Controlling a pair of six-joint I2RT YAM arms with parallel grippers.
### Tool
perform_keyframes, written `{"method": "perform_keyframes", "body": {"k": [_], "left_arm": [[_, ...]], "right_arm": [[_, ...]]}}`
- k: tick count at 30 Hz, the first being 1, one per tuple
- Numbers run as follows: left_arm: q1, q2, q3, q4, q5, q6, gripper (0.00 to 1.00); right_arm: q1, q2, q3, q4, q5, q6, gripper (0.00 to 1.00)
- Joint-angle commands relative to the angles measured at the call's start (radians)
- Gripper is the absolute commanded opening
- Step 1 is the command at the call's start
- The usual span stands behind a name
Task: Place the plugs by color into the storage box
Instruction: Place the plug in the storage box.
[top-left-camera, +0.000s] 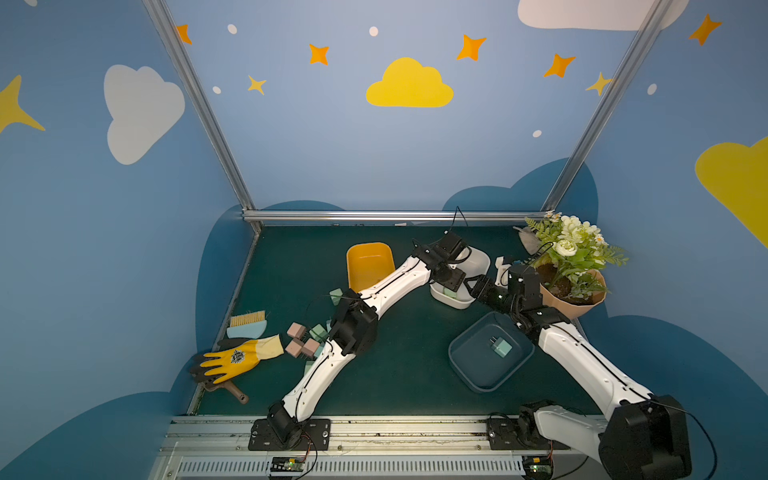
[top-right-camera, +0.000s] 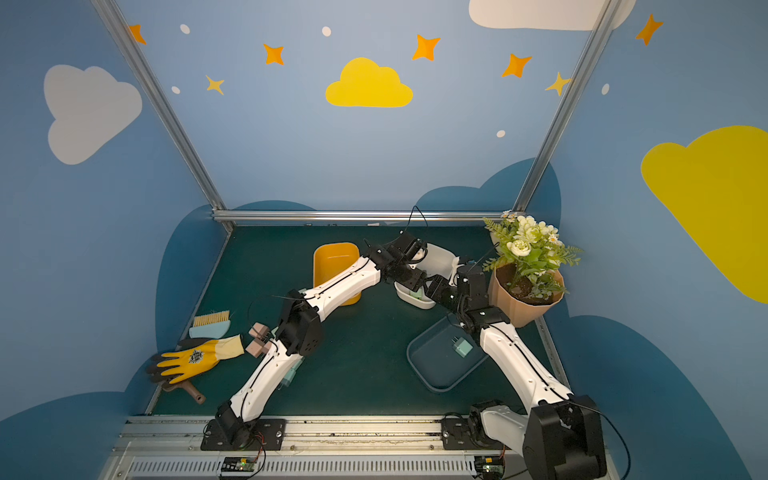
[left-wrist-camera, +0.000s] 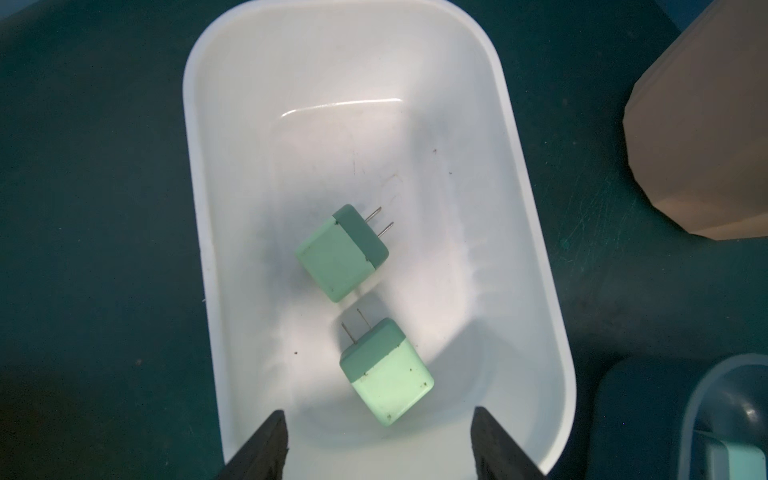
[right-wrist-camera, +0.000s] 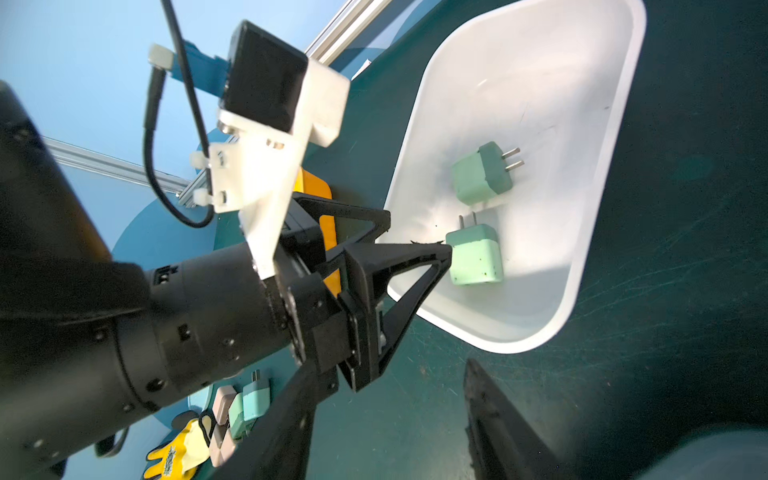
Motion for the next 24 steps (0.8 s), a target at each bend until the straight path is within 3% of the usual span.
{"method": "perform_keyframes", "body": {"k": [1, 12, 24], "left_arm": [[0.001, -0.101, -0.03, -0.018, -0.033, -0.01, 0.7], [0.0, -0.329, -0.319, -0.027, -0.184, -0.006, 0.7], [0.009, -0.709, -0.862, 0.021, -0.316, -0.031, 0.7]], "right_arm": [[0.004, 0.011, 0.052, 0.011, -0.037, 0.001, 0.57], [0.081, 0.011, 0.142, -0.12, -0.039, -0.064, 0.59], [0.257, 0.099, 0.241, -0.199, -0.003, -0.15, 0.61]]}}
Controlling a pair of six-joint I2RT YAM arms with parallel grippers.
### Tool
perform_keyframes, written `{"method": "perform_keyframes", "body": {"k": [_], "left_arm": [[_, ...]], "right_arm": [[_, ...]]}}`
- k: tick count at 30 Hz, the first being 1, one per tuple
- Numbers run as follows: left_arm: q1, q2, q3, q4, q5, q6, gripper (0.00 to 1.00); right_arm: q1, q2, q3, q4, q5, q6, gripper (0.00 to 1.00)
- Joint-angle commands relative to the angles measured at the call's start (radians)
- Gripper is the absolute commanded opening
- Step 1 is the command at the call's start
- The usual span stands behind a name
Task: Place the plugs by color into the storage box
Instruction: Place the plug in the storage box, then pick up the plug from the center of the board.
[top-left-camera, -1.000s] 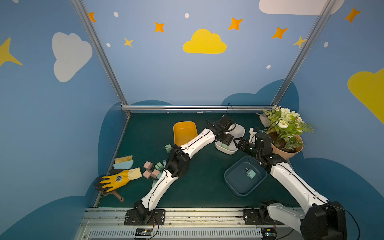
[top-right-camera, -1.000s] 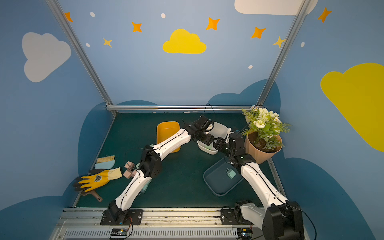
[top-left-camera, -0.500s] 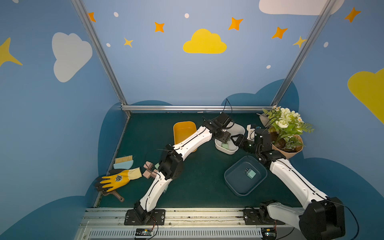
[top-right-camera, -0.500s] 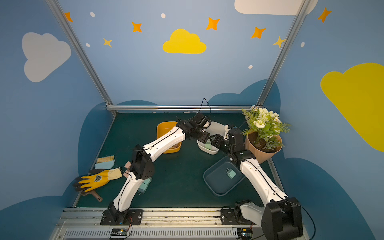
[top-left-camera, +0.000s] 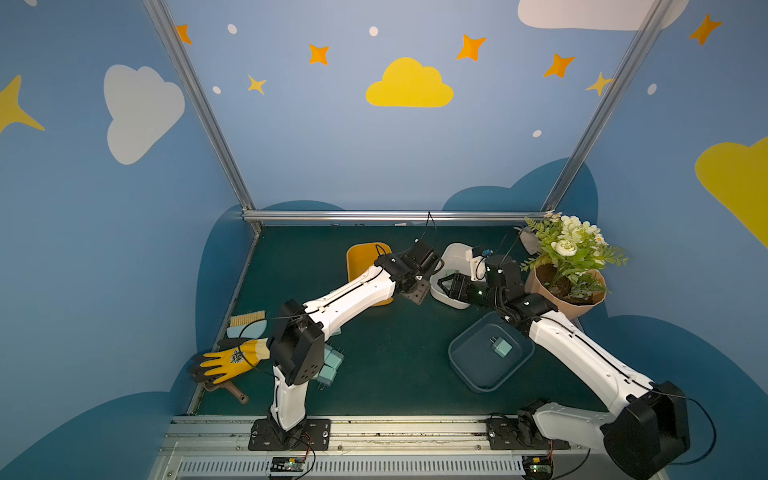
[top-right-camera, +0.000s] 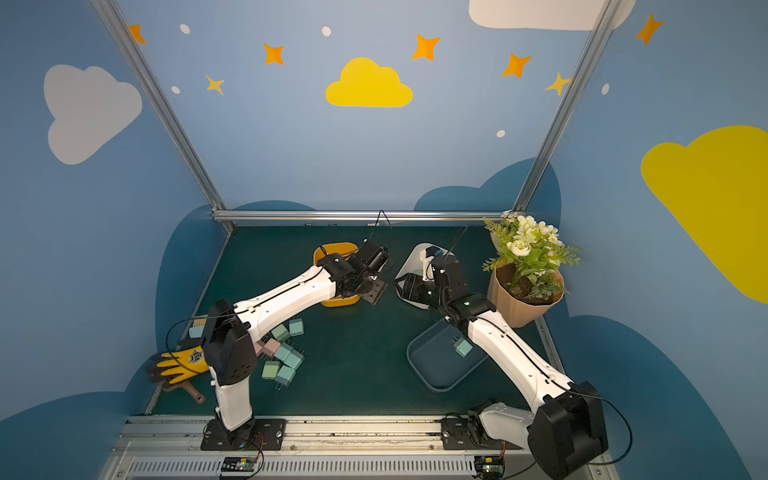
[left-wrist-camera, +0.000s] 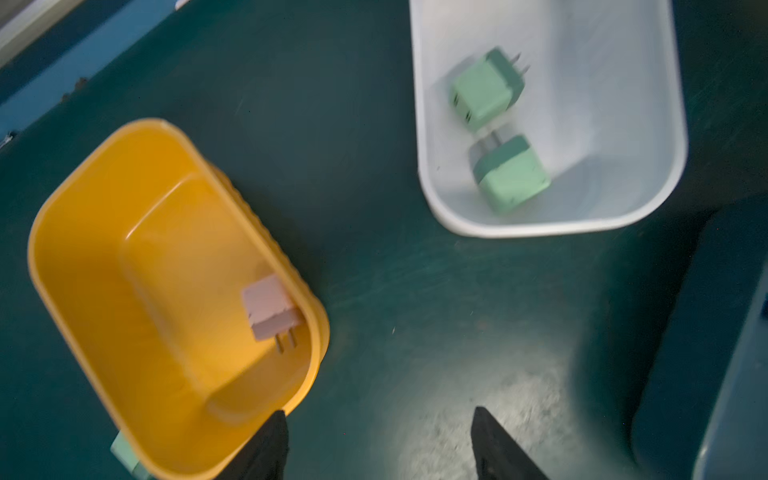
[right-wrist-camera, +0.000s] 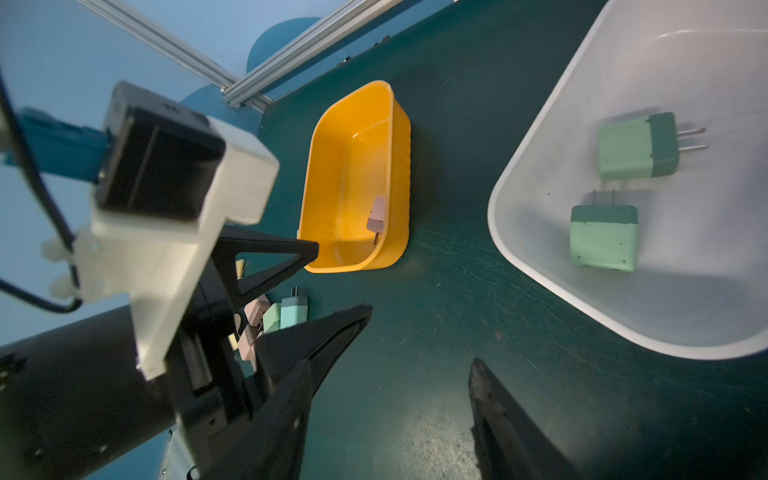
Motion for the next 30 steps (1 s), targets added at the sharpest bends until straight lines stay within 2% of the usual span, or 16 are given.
{"method": "perform_keyframes", "body": {"k": [1, 6, 11, 19, 25, 30], "left_arm": [[0.005, -0.09, -0.121, -0.001, -0.066, -0.028, 0.7], [0.01, -0.266, -0.371, 0.029, -0.066, -0.129, 0.7], [0.016, -0.422, -0.533, 0.016, -0.064, -0.201, 0.7], [0.017, -0.668, -0.683, -0.12, -0.134, -0.327, 0.7], [0.069, -0.833, -0.801, -0.134, -0.128, -0.409, 0.7], [0.14, -0.887, -0.861, -0.109, -0.091, -0.42, 0.7]], "right_arm": [[0.035, 0.034, 0.052, -0.043, 0.011, -0.041, 0.61], [0.099, 0.111, 0.115, -0.066, 0.019, -0.056, 0.61], [0.17, 0.193, 0.17, -0.07, 0.07, -0.065, 0.61], [0.293, 0.336, 0.274, -0.055, 0.06, -0.099, 0.64], [0.292, 0.448, 0.409, -0.149, 0.007, -0.114, 0.64], [0.293, 0.503, 0.493, -0.203, -0.007, -0.144, 0.65]]}}
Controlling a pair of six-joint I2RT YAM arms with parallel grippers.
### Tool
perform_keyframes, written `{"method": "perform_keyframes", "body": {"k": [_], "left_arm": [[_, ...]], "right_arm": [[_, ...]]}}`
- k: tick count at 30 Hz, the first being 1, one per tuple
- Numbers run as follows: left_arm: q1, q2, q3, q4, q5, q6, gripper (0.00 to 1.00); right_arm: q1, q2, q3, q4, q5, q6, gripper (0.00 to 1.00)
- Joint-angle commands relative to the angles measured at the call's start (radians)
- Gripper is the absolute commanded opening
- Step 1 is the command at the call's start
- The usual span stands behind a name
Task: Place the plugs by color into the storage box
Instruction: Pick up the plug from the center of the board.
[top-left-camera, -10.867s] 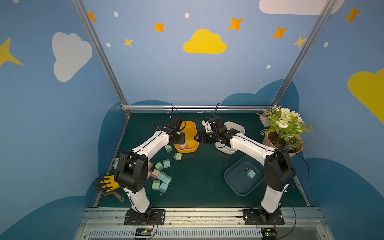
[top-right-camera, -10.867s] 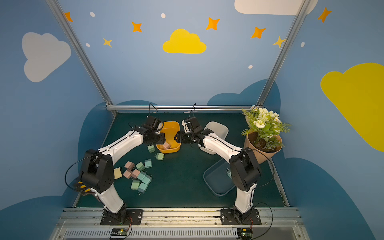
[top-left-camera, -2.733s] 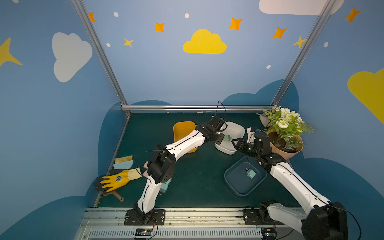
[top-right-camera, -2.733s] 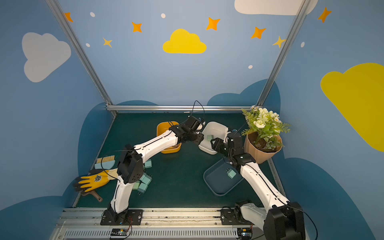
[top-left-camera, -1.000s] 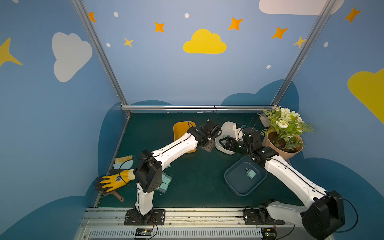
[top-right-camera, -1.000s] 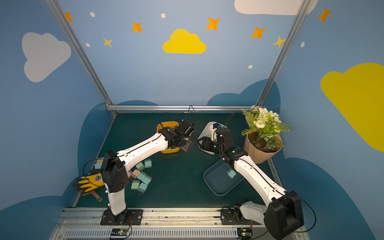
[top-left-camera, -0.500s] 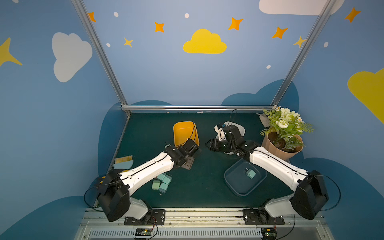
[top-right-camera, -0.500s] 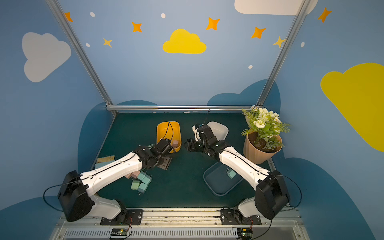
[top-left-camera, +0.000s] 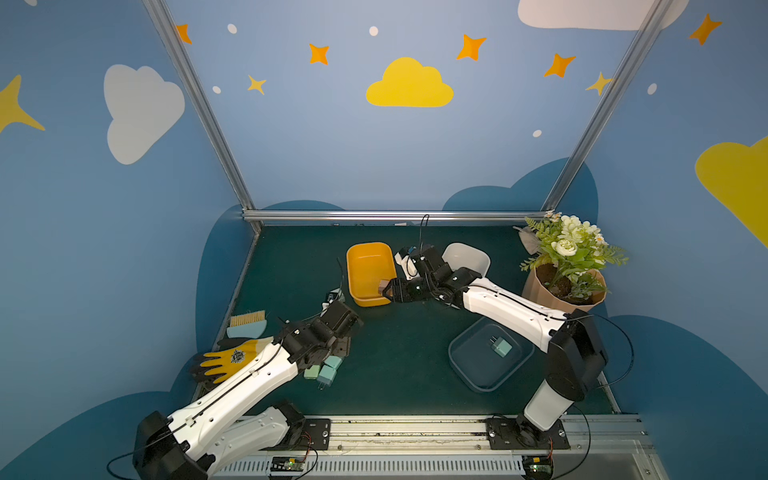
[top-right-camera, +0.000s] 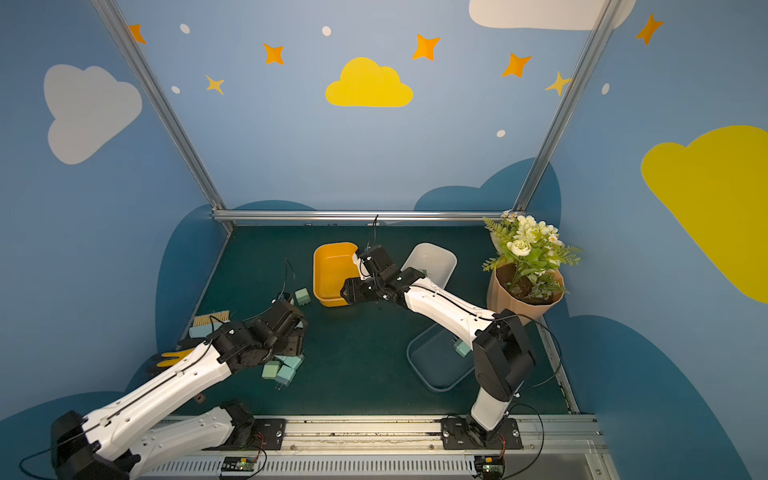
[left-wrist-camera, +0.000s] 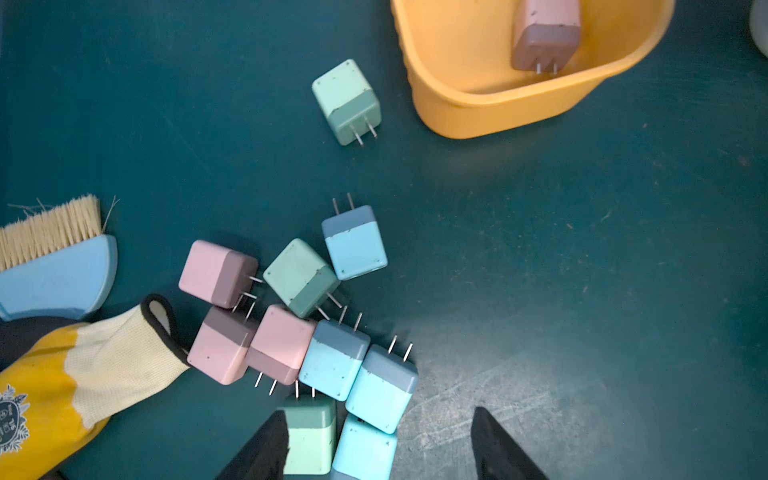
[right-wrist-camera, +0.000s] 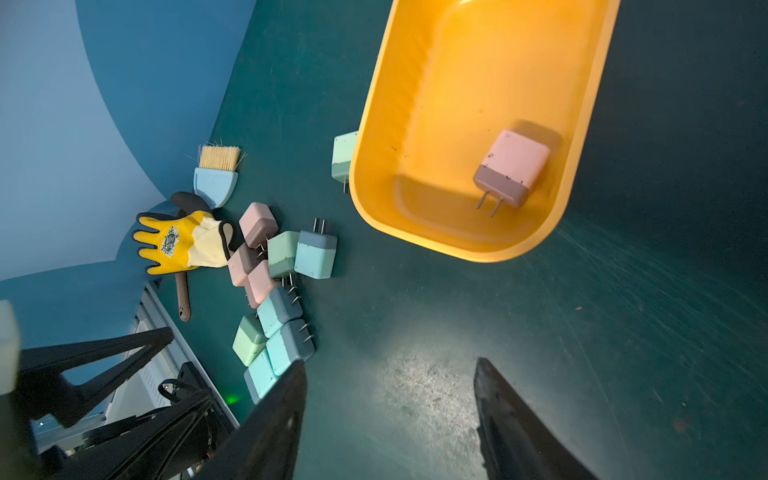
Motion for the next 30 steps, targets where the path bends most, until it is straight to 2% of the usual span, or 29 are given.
{"method": "perform_keyframes", "body": {"k": [1, 5, 13, 16, 20, 25, 30], "left_arm": [[0.035, -0.019, -0.019, -0.008, 0.023, -0.03, 0.7], [0.061, -0.033, -0.046, -0.012, 0.026, -0.036, 0.7], [0.064, -0.031, -0.05, -0.037, 0.003, -0.066, 0.7], [0.062, -0.047, -0.037, -0.06, 0.004, -0.095, 0.69], [0.063, -0.105, -0.029, -0.112, 0.047, -0.155, 0.67], [0.063, -0.221, -0.017, -0.163, 0.082, -0.202, 0.67], [0.064, -0.277, 0.018, -0.245, 0.052, -0.23, 0.67]], "right_arm": [[-0.002, 0.031, 0.069, -0.08, -0.031, -0.04, 0.65], [0.005, 0.071, 0.103, -0.122, -0.05, -0.045, 0.66], [0.021, 0.117, 0.088, -0.076, -0.122, -0.018, 0.66], [0.045, 0.144, 0.099, -0.082, -0.128, -0.025, 0.62], [0.085, 0.172, 0.102, -0.061, -0.134, -0.035, 0.6], [0.161, 0.226, 0.122, -0.024, -0.22, -0.135, 0.64], [0.228, 0.298, 0.196, -0.034, -0.111, -0.202, 0.65]]}}
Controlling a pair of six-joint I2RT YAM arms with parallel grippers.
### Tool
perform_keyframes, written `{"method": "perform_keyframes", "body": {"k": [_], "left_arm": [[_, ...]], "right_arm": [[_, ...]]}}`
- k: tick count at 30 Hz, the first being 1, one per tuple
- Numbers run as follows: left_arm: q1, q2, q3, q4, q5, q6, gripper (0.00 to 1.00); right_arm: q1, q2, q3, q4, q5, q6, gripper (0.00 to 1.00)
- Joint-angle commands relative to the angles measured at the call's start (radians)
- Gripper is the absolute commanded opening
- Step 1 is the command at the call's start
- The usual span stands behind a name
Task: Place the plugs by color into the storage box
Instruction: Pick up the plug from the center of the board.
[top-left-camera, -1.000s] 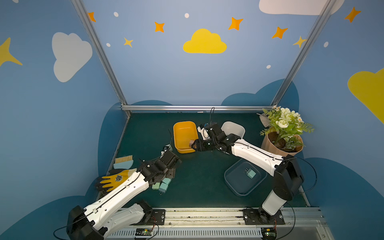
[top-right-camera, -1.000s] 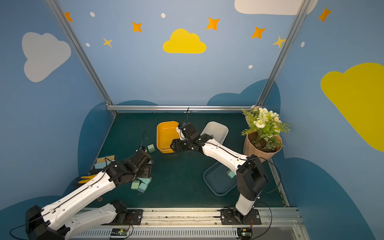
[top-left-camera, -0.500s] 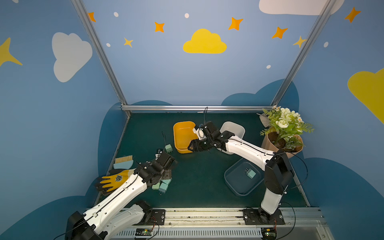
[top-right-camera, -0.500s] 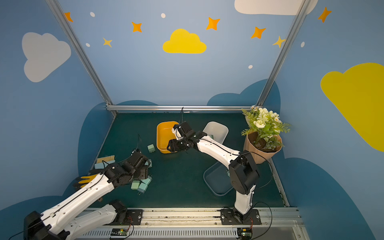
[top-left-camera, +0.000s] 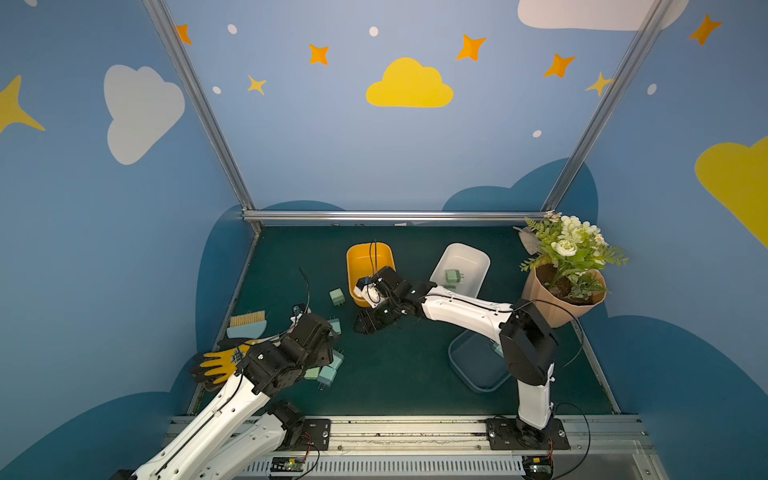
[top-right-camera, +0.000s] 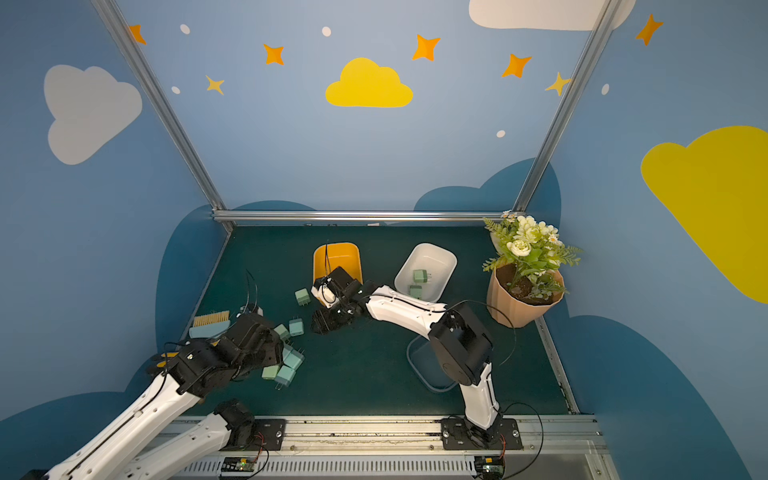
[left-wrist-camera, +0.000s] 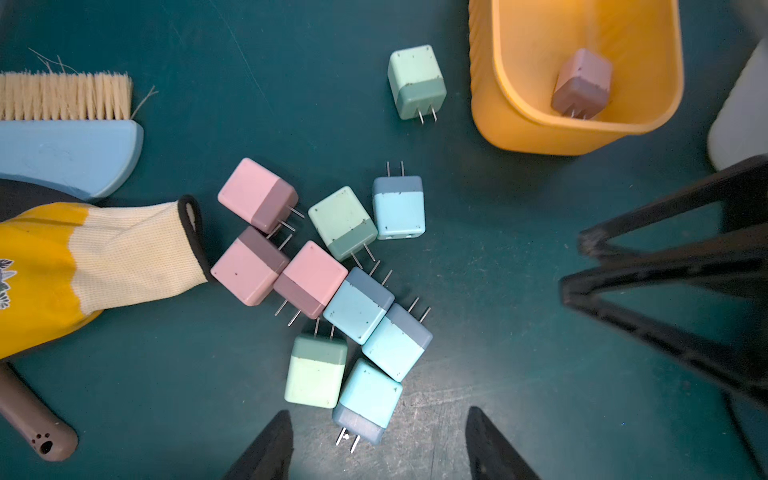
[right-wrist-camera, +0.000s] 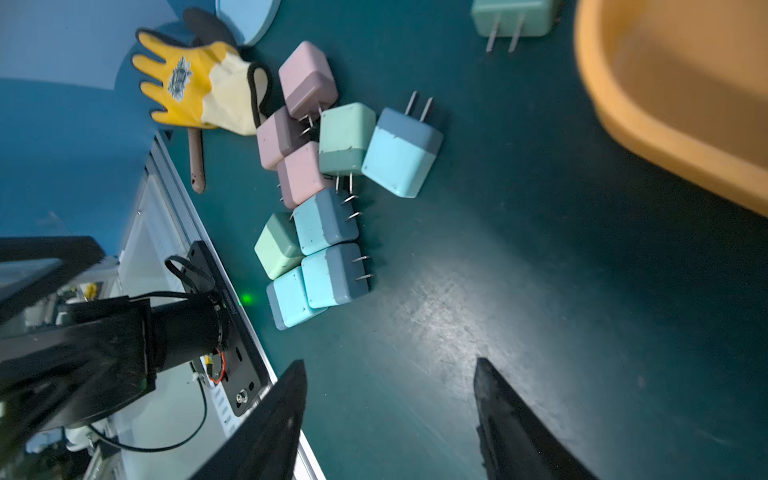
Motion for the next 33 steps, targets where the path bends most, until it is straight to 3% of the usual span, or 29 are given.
{"method": "perform_keyframes", "body": {"k": [1, 9, 17, 27, 33], "left_arm": [[0.004, -0.02, 0.035, -0.084, -0.014, -0.036, 0.67], [0.004, -0.08, 0.036, -0.089, -0.03, -0.024, 0.66], [0.003, -0.086, 0.011, -0.048, 0.0, 0.002, 0.66], [0.005, -0.047, -0.001, -0.005, 0.06, 0.042, 0.66], [0.003, -0.031, -0.02, 0.034, 0.073, 0.052, 0.66]], "right_arm": [[0.035, 0.056, 0.085, 0.002, 0.07, -0.078, 0.66], [0.059, 0.24, 0.277, -0.045, 0.171, -0.05, 0.68], [0.076, 0.425, 0.481, -0.11, 0.193, 0.023, 0.68], [0.101, 0.55, 0.591, -0.12, 0.25, -0.011, 0.69], [0.107, 0.566, 0.601, -0.252, 0.314, -0.06, 0.68]]}}
